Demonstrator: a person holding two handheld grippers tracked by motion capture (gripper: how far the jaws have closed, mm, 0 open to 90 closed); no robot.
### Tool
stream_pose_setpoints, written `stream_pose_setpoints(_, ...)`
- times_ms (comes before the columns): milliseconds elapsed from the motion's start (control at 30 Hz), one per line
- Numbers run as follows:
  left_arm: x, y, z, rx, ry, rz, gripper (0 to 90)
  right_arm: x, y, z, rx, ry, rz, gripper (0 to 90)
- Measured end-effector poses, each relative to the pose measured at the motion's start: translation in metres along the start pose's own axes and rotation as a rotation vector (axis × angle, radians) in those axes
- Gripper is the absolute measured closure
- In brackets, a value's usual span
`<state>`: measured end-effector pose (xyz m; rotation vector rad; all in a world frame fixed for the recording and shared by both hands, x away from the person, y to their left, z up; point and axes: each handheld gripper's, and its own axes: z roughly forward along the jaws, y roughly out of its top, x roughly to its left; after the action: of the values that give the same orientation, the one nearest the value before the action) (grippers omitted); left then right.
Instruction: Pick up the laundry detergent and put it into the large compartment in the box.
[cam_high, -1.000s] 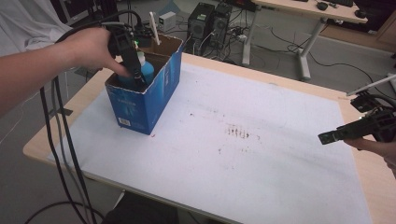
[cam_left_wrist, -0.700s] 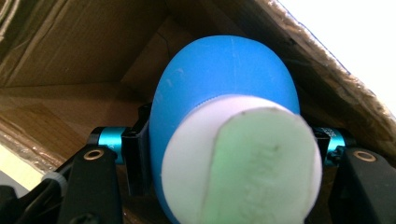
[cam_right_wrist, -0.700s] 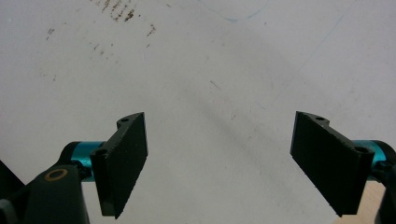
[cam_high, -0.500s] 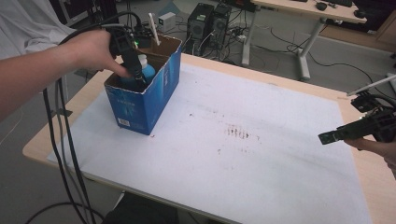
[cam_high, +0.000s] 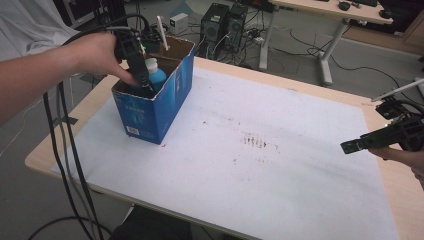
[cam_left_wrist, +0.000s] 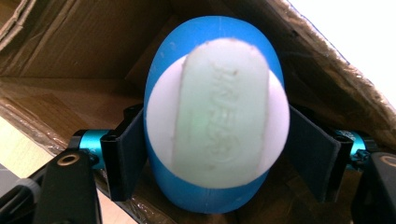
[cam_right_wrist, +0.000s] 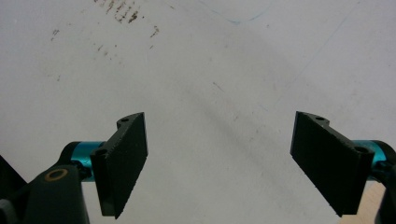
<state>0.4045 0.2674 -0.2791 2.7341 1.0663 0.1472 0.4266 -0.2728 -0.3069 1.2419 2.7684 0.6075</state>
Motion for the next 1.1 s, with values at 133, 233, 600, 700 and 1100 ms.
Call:
stream_pose_setpoints(133, -0.001, 0.000, 0.000, 0.005, 0.004, 0.012, 24.3, 0.000, 0.000, 0.000, -0.001, 0.000, 0.000, 18.3)
stream_pose_setpoints(233, -0.001, 0.001, 0.001, 0.010, 0.002, 0.015, 24.3, -0.001, -0.001, 0.000, -0.002, 0.001, 0.003, 18.3)
stream_pose_setpoints(600, -0.004, 0.003, 0.003, 0.019, -0.001, 0.045, 22.7, -0.001, -0.002, -0.001, 0.002, 0.001, 0.006, 18.3)
stream_pose_setpoints(700, -0.004, 0.003, 0.000, 0.022, 0.002, 0.058, 22.7, -0.001, -0.003, -0.002, -0.004, -0.001, 0.001, 18.3)
stream_pose_setpoints(1100, -0.003, 0.003, -0.024, -0.010, 0.034, 0.080, 20.7, -0.002, -0.005, -0.006, -0.011, -0.006, 0.001, 18.3)
